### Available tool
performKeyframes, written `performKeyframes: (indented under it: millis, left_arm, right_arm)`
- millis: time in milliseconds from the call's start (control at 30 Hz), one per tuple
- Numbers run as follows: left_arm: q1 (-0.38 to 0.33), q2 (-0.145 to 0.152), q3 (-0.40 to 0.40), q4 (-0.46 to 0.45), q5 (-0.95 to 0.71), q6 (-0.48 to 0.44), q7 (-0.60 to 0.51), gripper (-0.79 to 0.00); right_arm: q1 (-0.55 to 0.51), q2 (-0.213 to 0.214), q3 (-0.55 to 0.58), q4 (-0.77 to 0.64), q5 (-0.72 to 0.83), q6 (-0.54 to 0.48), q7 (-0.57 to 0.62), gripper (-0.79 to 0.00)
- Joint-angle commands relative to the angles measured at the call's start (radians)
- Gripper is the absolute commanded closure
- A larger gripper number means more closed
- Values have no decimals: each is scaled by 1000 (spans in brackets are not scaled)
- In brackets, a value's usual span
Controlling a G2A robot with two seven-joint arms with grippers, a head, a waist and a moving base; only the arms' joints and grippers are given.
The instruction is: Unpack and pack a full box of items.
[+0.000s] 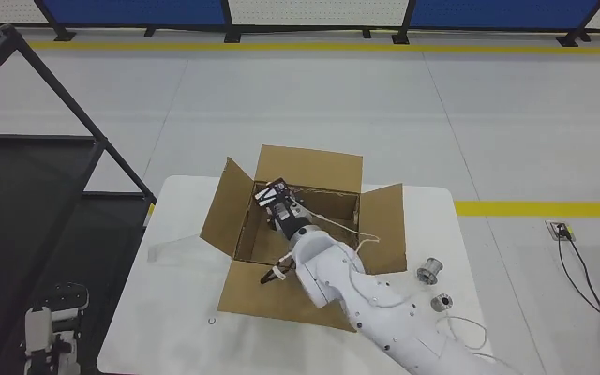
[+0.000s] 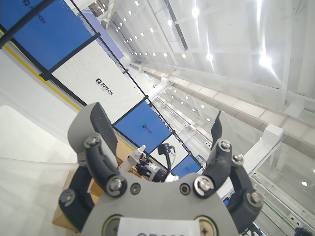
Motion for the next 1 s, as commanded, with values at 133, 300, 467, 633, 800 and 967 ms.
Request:
performKeyframes:
  millis: [133,300,467,633,800,967]
  left_arm:
    - [8,-2,-11,-2,-10,-5,3,-785]
    - [8,-2,-11,-2,-10,-5,3,-785]
    - [8,-2,-11,-2,-10,-5,3,-785]
    - [8,-2,-11,-2,-10,-5,3,-785]
    - [8,-2,-11,-2,-10,-5,3,-785]
    - [8,-2,-11,-2,-10,-5,3,-785]
  right_arm:
    - [99,-111,-65,303,120,17,-29,0]
    - [99,-111,-65,303,120,17,-29,0]
    - [99,-111,-65,303,120,17,-29,0]
    - [80,-118,-5,343,190,5,-46,0]
    - [113,-145,23,464,265,-62,-10,0]
    - [144,-182,29,584,316,-116,-12,0]
